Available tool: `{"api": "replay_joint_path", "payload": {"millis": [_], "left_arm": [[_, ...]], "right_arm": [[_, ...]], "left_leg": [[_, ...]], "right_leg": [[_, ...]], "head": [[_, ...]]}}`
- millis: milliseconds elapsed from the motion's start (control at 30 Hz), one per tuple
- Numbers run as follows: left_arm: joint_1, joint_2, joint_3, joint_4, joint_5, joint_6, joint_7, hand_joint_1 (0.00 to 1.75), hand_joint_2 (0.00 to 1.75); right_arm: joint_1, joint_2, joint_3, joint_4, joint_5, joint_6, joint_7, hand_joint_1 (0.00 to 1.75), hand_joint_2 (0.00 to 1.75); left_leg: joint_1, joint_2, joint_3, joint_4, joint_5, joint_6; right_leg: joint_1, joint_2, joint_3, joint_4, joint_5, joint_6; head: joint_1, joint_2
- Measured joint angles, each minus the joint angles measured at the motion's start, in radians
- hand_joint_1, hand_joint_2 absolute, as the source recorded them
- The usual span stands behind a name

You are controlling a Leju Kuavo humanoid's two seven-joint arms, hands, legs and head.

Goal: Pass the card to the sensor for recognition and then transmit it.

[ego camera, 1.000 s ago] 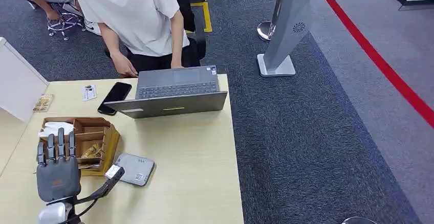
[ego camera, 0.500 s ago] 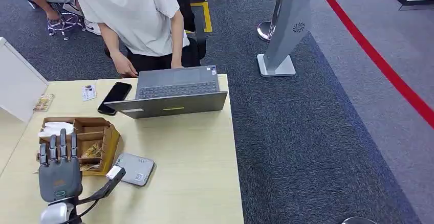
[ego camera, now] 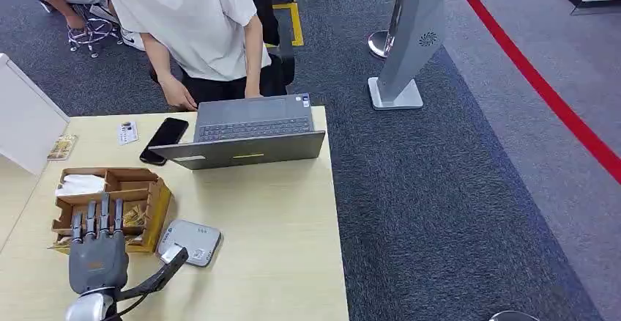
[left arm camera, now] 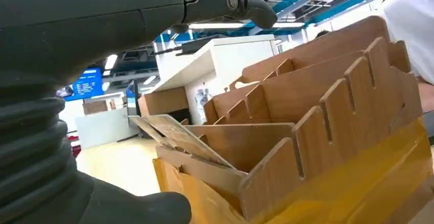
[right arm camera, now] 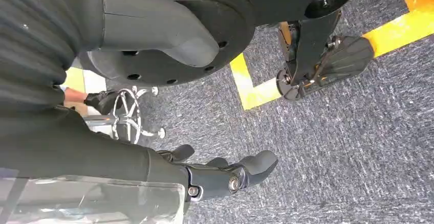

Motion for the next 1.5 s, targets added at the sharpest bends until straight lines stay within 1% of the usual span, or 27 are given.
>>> {"api": "replay_joint_path", "payload": {"millis": [267,300,333,1033,1067,1133,1167,1233,1500], "left_arm": [[0.003,-0.001,-0.011,-0.016,0.006,-0.009,0.006,0.00,1.75],[0.003,-0.001,-0.012,-0.016,0.007,-0.009,0.006,0.44,1.75],[0.004,-0.001,-0.013,-0.016,0.007,-0.010,0.007,1.75,1.75],[0.005,-0.001,-0.017,-0.025,0.012,-0.007,-0.003,1.75,1.75],[0.005,-0.001,-0.017,-0.025,0.019,-0.011,-0.006,1.75,1.75],[0.004,0.001,-0.017,-0.025,0.096,-0.071,-0.038,1.75,1.75],[0.005,0.002,-0.017,-0.025,0.122,-0.085,-0.048,1.75,1.75],[0.004,0.005,-0.017,-0.026,0.140,-0.093,-0.055,1.75,1.75],[0.004,0.010,-0.017,-0.029,0.148,-0.098,-0.059,1.75,1.75]], "right_arm": [[0.000,0.000,0.000,0.000,0.000,-0.001,-0.003,0.00,1.75],[0.000,0.000,0.000,0.000,0.000,-0.002,-0.003,0.00,1.75],[0.000,0.000,0.000,0.000,0.000,-0.002,-0.003,0.00,1.75],[0.000,0.000,0.000,0.000,0.000,-0.002,-0.003,0.00,1.75],[0.000,0.000,0.000,0.000,-0.001,-0.002,-0.003,0.00,1.75],[0.000,0.000,0.000,0.000,-0.007,-0.002,-0.004,0.00,1.75],[0.000,0.000,0.000,0.000,-0.011,-0.002,-0.004,0.00,1.75],[0.000,0.000,0.000,0.000,-0.013,-0.002,-0.004,0.00,1.75],[0.000,0.000,0.000,0.000,-0.013,-0.002,-0.004,0.00,1.75]], "left_leg": [[0.000,0.000,0.000,0.000,0.000,0.000],[0.000,0.000,0.000,0.000,0.000,0.000],[0.000,0.000,0.000,0.000,0.000,0.000],[0.000,0.000,0.000,0.000,0.000,0.000],[0.000,0.000,0.000,0.000,0.000,0.000],[0.000,0.000,0.000,0.000,0.000,0.000],[0.000,0.000,0.000,0.000,0.000,0.000],[0.000,0.000,0.000,0.000,0.000,0.000],[0.000,0.000,0.001,0.000,0.000,0.000]], "right_leg": [[0.000,0.000,0.000,0.000,0.000,0.000],[0.000,0.000,0.000,0.000,0.000,0.000],[0.000,0.000,0.000,0.000,0.000,0.000],[0.000,0.000,0.000,0.000,0.000,0.000],[0.000,0.000,0.000,0.000,0.000,0.000],[0.000,0.000,0.000,0.000,0.000,0.000],[0.000,0.000,0.000,0.000,0.000,0.000],[0.000,0.000,0.000,0.000,0.000,0.000],[0.000,0.000,0.001,0.000,0.000,0.000]], "head": [[0.000,0.000],[0.000,0.000],[0.000,0.000],[0.000,0.000],[0.000,0.000],[0.000,0.000],[0.000,0.000],[0.000,0.000],[0.000,0.000]]}}
